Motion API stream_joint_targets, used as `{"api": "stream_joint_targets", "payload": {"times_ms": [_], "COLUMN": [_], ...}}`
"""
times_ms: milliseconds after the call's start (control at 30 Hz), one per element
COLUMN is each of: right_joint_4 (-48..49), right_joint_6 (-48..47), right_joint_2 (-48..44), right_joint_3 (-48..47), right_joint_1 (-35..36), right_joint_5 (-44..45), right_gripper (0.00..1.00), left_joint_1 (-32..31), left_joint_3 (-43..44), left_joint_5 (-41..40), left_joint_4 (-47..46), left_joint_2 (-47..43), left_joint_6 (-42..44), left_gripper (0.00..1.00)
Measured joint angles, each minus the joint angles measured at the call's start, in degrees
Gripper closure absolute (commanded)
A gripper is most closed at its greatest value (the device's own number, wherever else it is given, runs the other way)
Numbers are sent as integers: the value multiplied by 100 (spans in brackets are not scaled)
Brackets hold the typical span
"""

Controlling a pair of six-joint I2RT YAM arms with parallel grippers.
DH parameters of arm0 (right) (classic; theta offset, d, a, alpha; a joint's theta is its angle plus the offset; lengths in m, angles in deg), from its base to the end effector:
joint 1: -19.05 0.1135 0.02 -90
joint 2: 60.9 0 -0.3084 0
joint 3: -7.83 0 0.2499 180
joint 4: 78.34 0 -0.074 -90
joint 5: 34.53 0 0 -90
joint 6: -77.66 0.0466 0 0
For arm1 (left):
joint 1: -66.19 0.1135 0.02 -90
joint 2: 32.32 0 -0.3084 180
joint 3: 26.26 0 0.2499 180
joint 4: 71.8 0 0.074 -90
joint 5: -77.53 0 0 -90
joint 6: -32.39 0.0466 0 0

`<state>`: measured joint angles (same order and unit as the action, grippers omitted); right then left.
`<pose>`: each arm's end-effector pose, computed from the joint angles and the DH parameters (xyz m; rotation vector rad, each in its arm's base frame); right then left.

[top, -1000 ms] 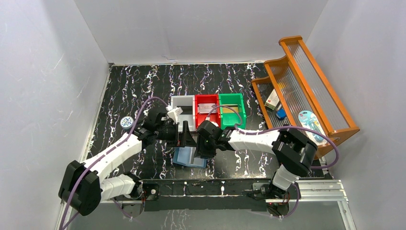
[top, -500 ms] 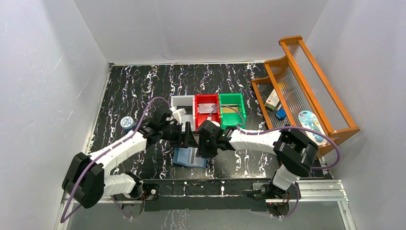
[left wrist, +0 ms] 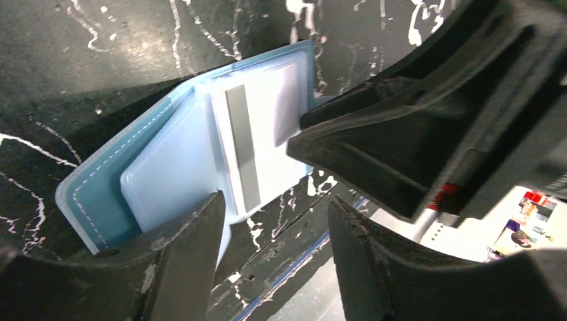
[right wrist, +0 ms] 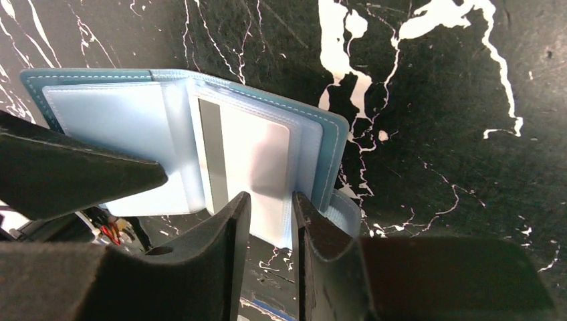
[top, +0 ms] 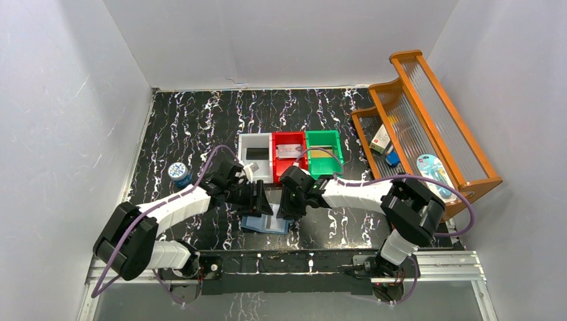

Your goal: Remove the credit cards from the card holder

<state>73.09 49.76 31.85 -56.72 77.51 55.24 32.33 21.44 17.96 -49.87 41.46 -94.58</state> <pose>0.1678 0.2738 0.2026 0.0863 2.7670 0.7202 0.1817 -0.1504 0.2149 0.2010 2.6095 -1.1559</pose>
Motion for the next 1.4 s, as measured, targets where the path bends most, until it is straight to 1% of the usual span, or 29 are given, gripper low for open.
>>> {"api": "stream_joint_targets", "payload": {"times_ms": [100,167,400,600,800,967,1033,1067,1267,1400], "right_joint_4": [85,144,225,240,245,249,243,238,273,212], "right_joint_6": [7,9,9,0,-35,-55,-61,-61,-50,-63], "right_joint_2": [4,4,37,63,70,74,74,74,55,-22], "right_joint_3": [35,61,96,98,98,98,98,98,98,90], "right_joint_1": [-33,-50,-114,-144,-155,-173,-184,-188,-184,-170], "right_joint_5": [-90,-146,-282,-358,-387,-409,-409,-409,-385,-254], "right_gripper": [63,65,71,71,71,71,71,68,60,57], "left_joint_1": [0,0,4,4,31,37,37,37,22,9], "left_joint_3": [-140,-275,-643,-876,-1062,-1119,-1141,-1158,-1158,-1158], "left_joint_5": [-83,-151,-105,-70,-46,-120,-129,-157,-302,-365], "left_joint_4": [-107,-181,-772,-1266,-1561,-1596,-1617,-1633,-1558,-1550], "left_joint_2": [87,162,280,280,273,258,232,210,98,66], "left_joint_6": [-59,-129,-428,-710,-949,-1071,-1117,-1152,-1147,-1143], "left_gripper": [49,51,62,69,83,100,100,100,100,100]}}
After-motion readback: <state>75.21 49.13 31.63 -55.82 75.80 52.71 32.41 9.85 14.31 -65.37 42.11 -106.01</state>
